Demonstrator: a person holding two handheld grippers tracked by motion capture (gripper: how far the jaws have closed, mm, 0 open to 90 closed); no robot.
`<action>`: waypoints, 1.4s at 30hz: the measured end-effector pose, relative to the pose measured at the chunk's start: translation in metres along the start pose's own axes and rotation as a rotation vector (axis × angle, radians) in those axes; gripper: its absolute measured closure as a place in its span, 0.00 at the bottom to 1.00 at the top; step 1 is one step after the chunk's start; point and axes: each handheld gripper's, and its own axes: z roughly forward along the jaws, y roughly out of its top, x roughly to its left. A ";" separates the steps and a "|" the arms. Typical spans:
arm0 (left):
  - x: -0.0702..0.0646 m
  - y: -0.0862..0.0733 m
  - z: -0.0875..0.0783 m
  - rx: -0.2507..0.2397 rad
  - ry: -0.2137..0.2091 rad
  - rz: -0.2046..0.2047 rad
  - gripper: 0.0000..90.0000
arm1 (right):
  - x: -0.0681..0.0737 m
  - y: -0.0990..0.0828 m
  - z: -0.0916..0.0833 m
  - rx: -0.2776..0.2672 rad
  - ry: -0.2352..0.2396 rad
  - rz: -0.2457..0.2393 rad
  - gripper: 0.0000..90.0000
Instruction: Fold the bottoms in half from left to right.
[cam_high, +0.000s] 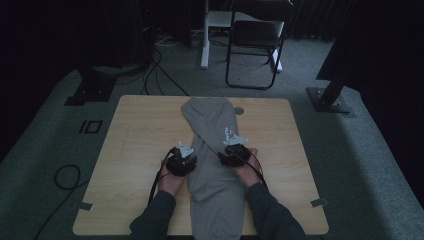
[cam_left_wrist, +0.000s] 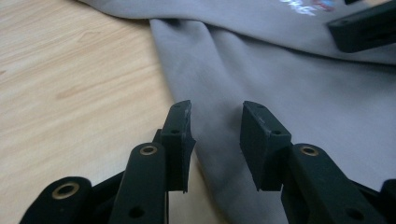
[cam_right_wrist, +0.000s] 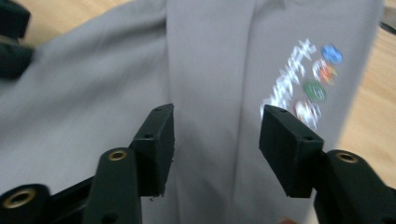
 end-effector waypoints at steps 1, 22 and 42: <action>0.001 0.002 0.005 0.004 -0.001 -0.011 0.71 | 0.000 0.006 0.007 0.006 -0.001 0.000 0.48; 0.012 -0.006 0.016 0.006 -0.005 -0.106 0.75 | -0.072 -0.011 0.018 0.062 -0.148 0.301 0.60; 0.021 0.035 0.058 0.024 0.012 -0.128 0.79 | -0.057 0.010 0.037 0.060 -0.039 0.191 0.71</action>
